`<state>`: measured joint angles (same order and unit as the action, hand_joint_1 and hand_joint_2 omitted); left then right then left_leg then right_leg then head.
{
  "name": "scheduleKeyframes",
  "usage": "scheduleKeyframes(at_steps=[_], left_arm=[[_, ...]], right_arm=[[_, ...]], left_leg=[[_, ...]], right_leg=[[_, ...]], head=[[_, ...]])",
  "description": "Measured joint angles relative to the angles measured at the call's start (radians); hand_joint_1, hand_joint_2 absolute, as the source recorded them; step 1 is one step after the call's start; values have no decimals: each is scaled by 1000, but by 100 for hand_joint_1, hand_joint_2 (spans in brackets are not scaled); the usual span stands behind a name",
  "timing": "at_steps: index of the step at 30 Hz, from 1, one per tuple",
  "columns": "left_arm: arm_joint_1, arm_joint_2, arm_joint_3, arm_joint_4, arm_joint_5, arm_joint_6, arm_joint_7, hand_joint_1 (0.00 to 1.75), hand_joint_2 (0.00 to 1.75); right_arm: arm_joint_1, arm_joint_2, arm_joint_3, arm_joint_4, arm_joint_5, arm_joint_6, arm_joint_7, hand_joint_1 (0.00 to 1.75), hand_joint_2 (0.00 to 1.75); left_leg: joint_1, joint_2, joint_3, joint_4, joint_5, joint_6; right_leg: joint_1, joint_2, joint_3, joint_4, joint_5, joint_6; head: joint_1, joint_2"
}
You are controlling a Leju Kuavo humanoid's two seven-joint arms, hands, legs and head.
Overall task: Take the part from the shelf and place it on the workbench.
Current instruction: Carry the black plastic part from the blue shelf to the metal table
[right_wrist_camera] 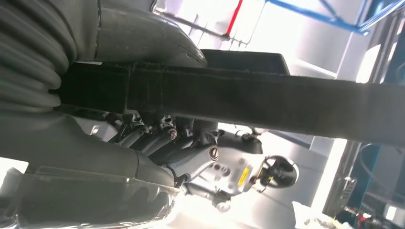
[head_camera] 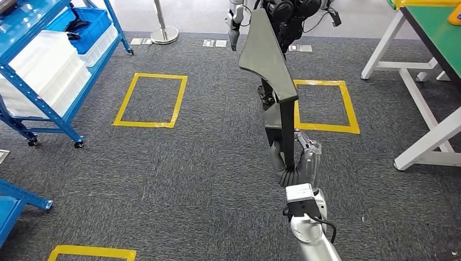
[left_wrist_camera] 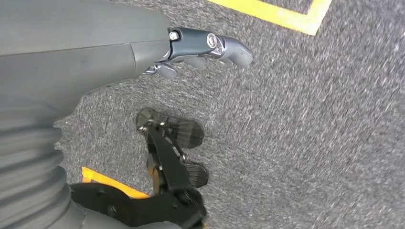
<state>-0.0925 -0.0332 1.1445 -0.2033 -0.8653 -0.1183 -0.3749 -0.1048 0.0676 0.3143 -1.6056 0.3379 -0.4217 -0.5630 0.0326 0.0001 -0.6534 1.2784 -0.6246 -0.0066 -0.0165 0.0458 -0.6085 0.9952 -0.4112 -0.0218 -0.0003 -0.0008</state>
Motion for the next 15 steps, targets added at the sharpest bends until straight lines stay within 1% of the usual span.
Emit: scheduleKeyframes(at_steps=[1, 2, 3, 4, 5, 6, 7, 8, 9, 10, 11, 12, 13, 14, 15], left_arm=[[0, 0, 0, 0, 0, 1, -14, 0, 175], [0, 0, 0, 0, 0, 1, -31, 0, 175], [0, -1, 0, 0, 0, 2, -52, 0, 175], [-1, -1, 0, 0, -2, 3, -70, 0, 175], [-3, -2, 0, 0, -4, 4, -86, 0, 175], [-5, -2, 0, 0, -8, 5, -101, 0, 175], [-8, -3, 0, -1, -11, 7, -115, 0, 175], [-13, -4, -1, -1, -15, 9, -129, 0, 175], [-19, -7, -2, -1, -18, 13, -144, 0, 175], [-25, -11, -3, -1, -20, 16, -157, 0, 175], [-30, -14, -4, -2, -22, 19, -166, 0, 175], [-33, -17, -4, -2, -23, 21, -173, 0, 175], [-32, -19, -5, -2, -24, 22, -178, 0, 175], [-31, -19, -5, -2, -24, 23, -181, 0, 175], [-29, -20, -5, -2, -23, 23, -184, 0, 175]], right_arm=[[3, 0, -1, 0, 1, 3, -1, 155, 175], [4, 1, -2, 0, 2, 7, -2, 155, 175], [5, 3, -4, 0, 3, 10, -3, 155, 175], [5, 5, -6, 0, 4, 13, -5, 155, 175], [4, 8, -7, -1, 6, 15, -6, 155, 175], [4, 10, -9, -1, 7, 16, -7, 155, 175], [4, 11, -10, -1, 8, 15, -7, 155, 175], [5, 12, -11, -2, 9, 14, -8, 155, 175], [8, 12, -12, -4, 10, 13, -8, 155, 175], [11, 12, -14, -8, 10, 11, -8, 155, 175], [12, 12, -16, -11, 10, 10, -8, 155, 175], [13, 11, -17, -14, 10, 9, -9, 155, 175], [14, 11, -17, -16, 9, 8, -9, 155, 175], [16, 11, -17, -16, 8, 8, -8, 155, 175], [19, 10, -17, -16, 7, 7, -8, 155, 175]], left_leg=[[0, -2, -1, -3, 14, 5], [-1, -7, 19, -46, 47, 11], [-2, -19, 50, -113, 85, 18], [-3, -39, 80, -175, 112, 24], [-6, -56, 103, -224, 131, 29], [-10, -67, 115, -249, 137, 33], [-15, -67, 117, -254, 137, 36], [-20, -58, 117, -258, 141, 40], [-20, -46, 120, -268, 149, 43], [-21, -34, 123, -282, 158, 46], [-21, -21, 126, -296, 169, 51], [-21, -6, 128, -308, 178, 54], [-24, 9, 127, -312, 181, 57], [-25, 25, 124, -312, 183, 59], [-25, 41, 122, -312, 184, 58]], right_leg=[[4, 14, 0, 0, 1, -1], [8, 28, 0, 1, 2, -2], [9, 42, 1, 2, 3, -3], [11, 54, 0, 2, 5, -1], [12, 65, -1, 3, 7, 1], [10, 74, -5, 4, 11, 5], [7, 83, -9, 3, 15, 12], [4, 92, -13, 2, 18, 17], [5, 91, -19, 4, 21, 22], [8, 72, -28, 14, 16, 24], [11, 45, -46, 42, 0, 23], [12, 14, -71, 91, -24, 19], [9, -11, -101, 154, -54, 16], [5, -21, -130, 219, -78, 16], [0, -28, -148, 263, -91, 20]], head=[[0, 0], [0, 0], [0, 0], [1, 0], [2, 0], [1, 0], [0, 0], [-1, 0], [-2, 0], [0, 0], [4, 0], [9, 0], [11, 0], [14, 0], [14, 0]])
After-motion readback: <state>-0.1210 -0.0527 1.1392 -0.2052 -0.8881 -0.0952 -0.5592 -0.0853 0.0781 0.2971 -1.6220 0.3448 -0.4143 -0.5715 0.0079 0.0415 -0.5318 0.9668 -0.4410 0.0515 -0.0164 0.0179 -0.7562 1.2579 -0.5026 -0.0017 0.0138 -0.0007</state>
